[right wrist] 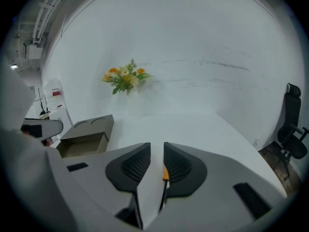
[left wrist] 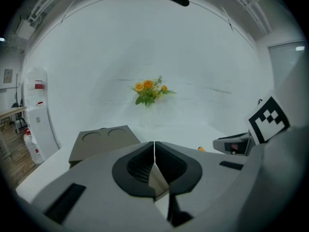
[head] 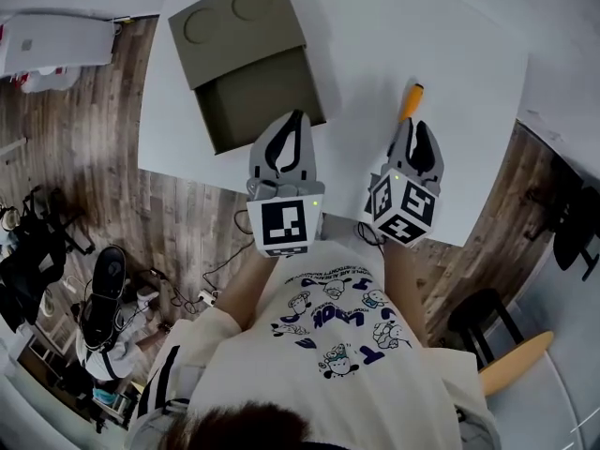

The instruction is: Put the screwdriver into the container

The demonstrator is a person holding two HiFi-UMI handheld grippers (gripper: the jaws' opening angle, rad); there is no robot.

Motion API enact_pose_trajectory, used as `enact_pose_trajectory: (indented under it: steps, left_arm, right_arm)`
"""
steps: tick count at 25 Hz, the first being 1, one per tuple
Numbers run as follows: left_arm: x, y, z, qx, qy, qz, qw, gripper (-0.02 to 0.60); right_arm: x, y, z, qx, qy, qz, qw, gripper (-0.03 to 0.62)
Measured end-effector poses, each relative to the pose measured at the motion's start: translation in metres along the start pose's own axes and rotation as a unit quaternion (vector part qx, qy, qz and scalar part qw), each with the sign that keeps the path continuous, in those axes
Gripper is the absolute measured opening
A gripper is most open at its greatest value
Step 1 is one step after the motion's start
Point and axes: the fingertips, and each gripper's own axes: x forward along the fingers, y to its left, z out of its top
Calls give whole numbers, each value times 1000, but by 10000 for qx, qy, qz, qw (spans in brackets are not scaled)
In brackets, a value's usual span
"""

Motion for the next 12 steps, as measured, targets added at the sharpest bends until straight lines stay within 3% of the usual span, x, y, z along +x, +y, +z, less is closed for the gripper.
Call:
enact_pose_trajectory:
  steps: [12]
  left_arm:
    - [21,-4,-25,-25,392,120,9992,20]
  right_arm:
    - [35,-20,-38,79,641,-78,9979,140]
